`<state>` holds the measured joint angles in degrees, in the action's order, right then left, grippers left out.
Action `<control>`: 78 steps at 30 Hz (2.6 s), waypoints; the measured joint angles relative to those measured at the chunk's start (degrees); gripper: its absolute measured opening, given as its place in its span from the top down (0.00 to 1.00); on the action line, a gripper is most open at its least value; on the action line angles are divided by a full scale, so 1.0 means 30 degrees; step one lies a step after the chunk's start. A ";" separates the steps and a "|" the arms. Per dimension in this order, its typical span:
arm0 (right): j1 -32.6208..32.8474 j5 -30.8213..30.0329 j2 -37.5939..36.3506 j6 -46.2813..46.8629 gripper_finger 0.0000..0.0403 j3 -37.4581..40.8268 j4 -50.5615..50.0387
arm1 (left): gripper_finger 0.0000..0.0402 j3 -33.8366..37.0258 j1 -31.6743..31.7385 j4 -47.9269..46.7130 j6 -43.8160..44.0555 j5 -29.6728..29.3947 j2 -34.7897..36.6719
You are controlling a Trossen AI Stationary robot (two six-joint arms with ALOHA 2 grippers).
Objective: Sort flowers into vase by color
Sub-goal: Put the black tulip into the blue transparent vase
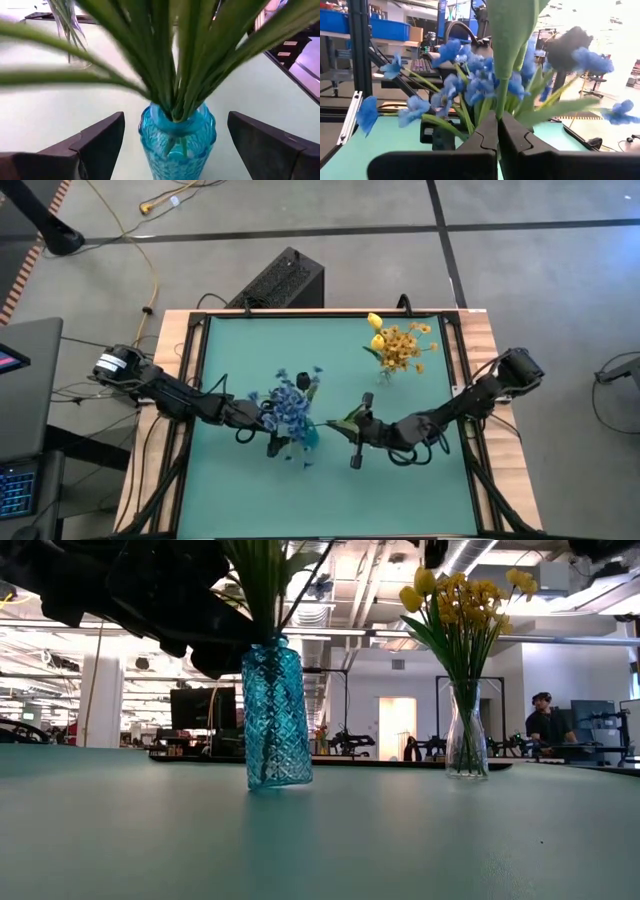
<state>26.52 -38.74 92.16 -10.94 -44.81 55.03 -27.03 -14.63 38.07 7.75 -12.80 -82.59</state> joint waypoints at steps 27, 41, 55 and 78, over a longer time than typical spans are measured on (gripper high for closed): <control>0.0816 -0.1730 -0.0022 0.2231 0.93 -0.4755 -0.8987 | 0.31 -0.1514 -0.0342 0.2068 -0.0219 0.0677 -0.4408; -0.0373 -0.1342 -0.0015 0.4677 0.93 -0.4862 -1.0880 | 0.42 -0.1507 -0.0364 0.1828 0.0021 0.0780 -0.4386; -0.1870 0.3005 0.0635 0.5748 0.93 -0.4869 -1.1976 | 0.42 -0.1507 -0.0364 0.1762 0.0064 0.0778 -0.4386; -0.2671 0.4693 0.3111 0.6369 0.93 -0.4869 -1.1436 | 0.42 -0.1478 -0.0364 0.1573 0.0034 0.0852 -0.4371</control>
<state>18.51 -24.66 101.49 8.16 -59.42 20.72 -31.46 -15.73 42.78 7.85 -10.24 -95.70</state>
